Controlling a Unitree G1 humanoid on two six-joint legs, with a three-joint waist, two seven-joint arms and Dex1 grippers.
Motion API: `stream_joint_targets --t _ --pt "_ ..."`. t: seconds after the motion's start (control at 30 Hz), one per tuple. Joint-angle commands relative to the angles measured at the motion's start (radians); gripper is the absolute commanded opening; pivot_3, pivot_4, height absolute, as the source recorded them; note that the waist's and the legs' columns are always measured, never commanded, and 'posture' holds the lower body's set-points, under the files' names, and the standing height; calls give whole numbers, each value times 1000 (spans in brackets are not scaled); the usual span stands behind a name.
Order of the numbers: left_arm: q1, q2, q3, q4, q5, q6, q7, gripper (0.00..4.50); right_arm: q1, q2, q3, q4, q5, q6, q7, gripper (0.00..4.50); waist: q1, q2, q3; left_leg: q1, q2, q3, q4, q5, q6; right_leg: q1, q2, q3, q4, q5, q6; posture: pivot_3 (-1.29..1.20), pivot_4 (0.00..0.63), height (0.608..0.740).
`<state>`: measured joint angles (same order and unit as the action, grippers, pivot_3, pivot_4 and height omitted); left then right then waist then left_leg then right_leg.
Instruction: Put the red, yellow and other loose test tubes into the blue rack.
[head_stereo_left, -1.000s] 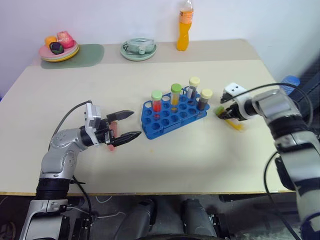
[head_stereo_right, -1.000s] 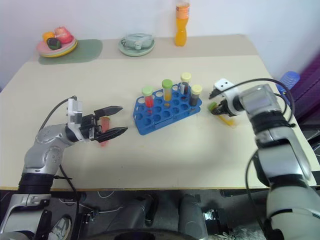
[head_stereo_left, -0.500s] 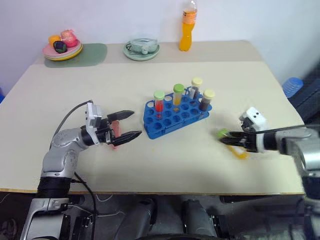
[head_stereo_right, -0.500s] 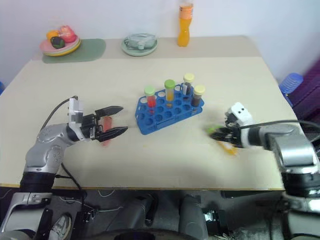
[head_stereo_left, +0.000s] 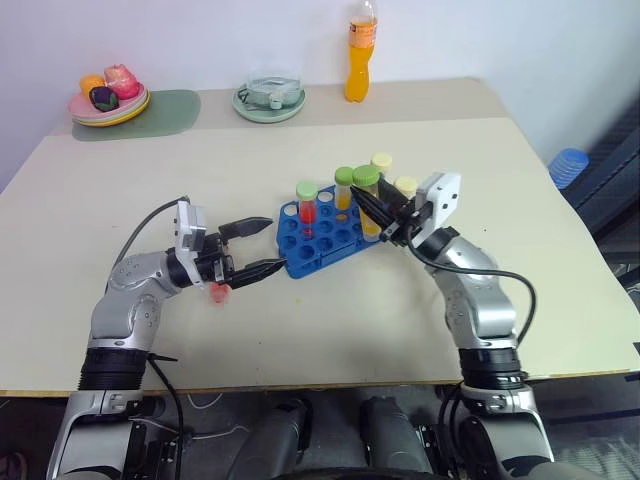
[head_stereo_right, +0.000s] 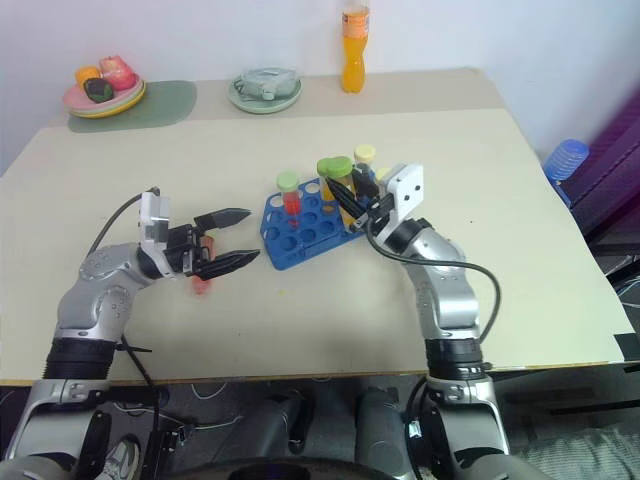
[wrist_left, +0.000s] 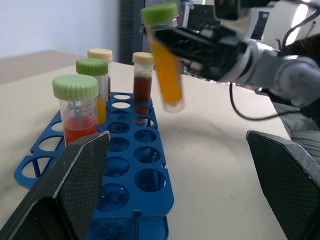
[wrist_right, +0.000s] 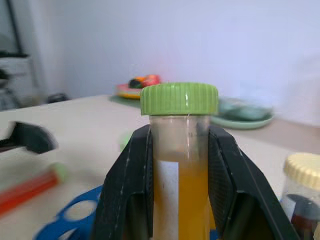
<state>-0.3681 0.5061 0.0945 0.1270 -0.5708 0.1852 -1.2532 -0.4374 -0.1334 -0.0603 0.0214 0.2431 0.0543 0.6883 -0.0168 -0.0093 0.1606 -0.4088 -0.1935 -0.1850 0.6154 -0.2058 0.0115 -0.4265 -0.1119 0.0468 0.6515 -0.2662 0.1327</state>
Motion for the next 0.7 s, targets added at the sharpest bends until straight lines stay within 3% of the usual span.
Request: stream_joint_targets --t 0.03,0.33,0.7 --pt "9 7 33 -29 -11 -10 23 4500 -53 65 30 141 -47 -215 -52 802 -4 0 0 0 0 0 0 0 0 0 0 0 0 0 0 0 150 740" --pt "43 12 46 -61 -19 -10 46 4500 -111 100 54 326 -53 -378 -75 802 -4 0 0 1 0 -1 -1 1 -2 0 4 1 2 0 -1 0 150 740" --pt "49 16 49 -71 -23 -10 56 4500 -121 64 25 374 -29 -432 -82 802 -4 0 0 1 1 -1 -1 1 -2 -1 5 1 2 0 -1 0 150 740"
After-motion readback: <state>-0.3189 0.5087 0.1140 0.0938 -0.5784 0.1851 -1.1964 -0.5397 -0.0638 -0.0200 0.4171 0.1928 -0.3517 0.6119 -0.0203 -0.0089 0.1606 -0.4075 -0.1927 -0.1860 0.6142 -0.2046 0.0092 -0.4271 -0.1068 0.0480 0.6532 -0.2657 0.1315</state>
